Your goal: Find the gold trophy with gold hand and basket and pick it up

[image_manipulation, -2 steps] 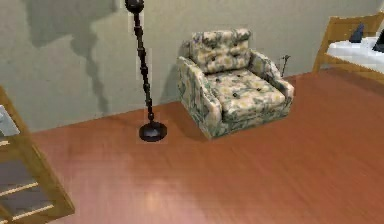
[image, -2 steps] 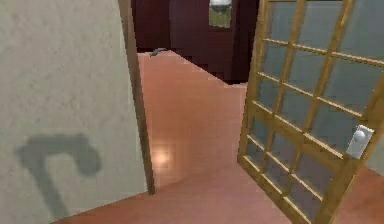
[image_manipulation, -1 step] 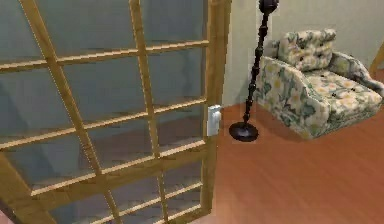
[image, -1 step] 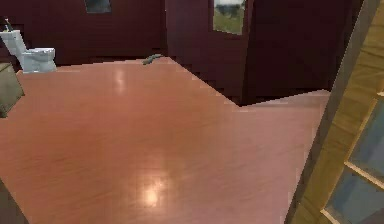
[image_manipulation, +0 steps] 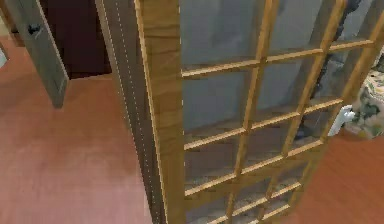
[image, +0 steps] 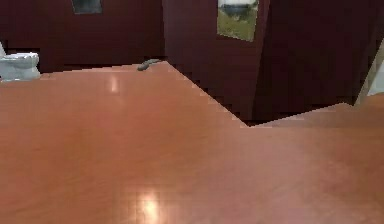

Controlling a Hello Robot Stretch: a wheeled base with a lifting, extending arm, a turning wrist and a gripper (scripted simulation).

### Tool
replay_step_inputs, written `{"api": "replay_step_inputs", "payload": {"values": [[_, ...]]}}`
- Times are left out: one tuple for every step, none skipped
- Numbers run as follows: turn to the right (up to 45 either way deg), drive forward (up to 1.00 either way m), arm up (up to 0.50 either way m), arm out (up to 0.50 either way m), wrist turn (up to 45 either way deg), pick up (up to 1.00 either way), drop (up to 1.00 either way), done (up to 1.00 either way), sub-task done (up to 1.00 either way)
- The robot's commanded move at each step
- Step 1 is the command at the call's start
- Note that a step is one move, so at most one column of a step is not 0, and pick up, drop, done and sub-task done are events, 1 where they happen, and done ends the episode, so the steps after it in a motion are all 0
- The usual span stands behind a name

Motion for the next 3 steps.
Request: {"api": "replay_step_inputs", "payload": {"values": [[27.0,0.00,0.00,0.00,0.0,0.00,0.00,0.00,0.00],[0.0,0.45,0.00,0.00,0.0,0.00,0.00,0.00,0.00],[18.0,0.00,0.00,0.00,0.0,0.00,0.00,0.00,0.00]]}}
